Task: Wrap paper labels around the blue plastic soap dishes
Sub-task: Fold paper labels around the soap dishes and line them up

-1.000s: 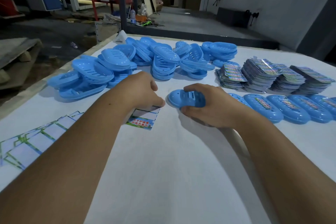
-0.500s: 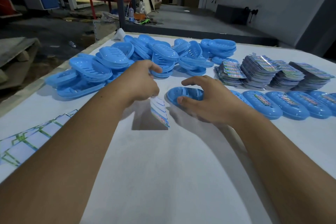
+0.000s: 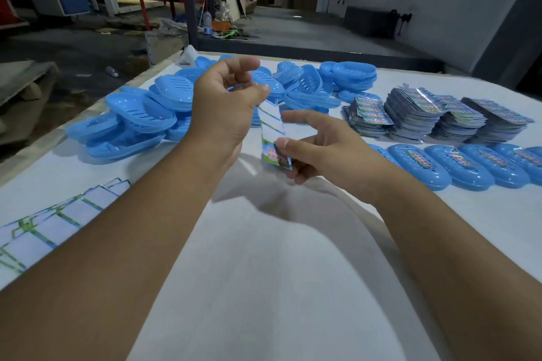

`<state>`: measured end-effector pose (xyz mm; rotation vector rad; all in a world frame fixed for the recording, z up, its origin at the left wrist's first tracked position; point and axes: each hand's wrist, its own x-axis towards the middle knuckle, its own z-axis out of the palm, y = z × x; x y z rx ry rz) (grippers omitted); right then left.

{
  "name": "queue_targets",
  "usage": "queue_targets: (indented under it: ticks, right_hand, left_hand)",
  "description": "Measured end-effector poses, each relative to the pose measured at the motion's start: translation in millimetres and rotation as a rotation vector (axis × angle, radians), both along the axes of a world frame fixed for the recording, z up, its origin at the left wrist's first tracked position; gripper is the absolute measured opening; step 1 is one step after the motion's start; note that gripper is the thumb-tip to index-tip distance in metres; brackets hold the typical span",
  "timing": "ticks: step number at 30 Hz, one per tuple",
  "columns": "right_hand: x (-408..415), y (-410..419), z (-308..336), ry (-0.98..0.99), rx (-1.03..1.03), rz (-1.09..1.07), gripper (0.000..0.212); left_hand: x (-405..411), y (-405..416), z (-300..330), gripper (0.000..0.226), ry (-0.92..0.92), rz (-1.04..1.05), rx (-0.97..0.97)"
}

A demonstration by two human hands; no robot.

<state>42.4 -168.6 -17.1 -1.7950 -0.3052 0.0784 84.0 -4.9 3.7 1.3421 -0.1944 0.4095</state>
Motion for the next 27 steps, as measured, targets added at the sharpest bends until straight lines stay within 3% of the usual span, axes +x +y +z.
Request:
queue_targets:
  ticks: [3, 7, 10, 13, 16, 27]
  right_hand:
    - [-0.1, -0.2, 2.8, -0.013, 0.072, -0.028, 0.045]
    - [4.7, -3.7, 4.1, -0.141, 0.106, -0.268, 0.043]
    - [9.1, -8.0, 5.1, -0.243, 0.062, -0.393, 0.038]
    - [11.3, -11.8, 5.1, -0.297, -0.014, -0.464, 0.034]
    - [12.7, -13.7, 4.2, -0.321, -0.026, -0.482, 0.031]
    - [14.0, -16.3, 0.8, -0.377, -0.227, -0.583, 0.019]
  left_hand:
    - [3.0, 0.8, -1.6, 0.033, 0.061, 0.043, 0.015]
    - [4.5, -1.7, -2.7, 0.022, 0.279, -0.040, -0.006]
    - [-3.0, -4.1, -3.3, 0.004, 0.372, -0.121, 0.187]
    - [-7.6, -4.1, -5.3, 0.012, 0.327, -0.102, 0.409]
    - [-9.9, -5.1, -5.2, 0.018, 0.264, -0.061, 0.506]
    - [-12.5, -5.6, -6.7, 0.019, 0.192, -0.146, 0.529]
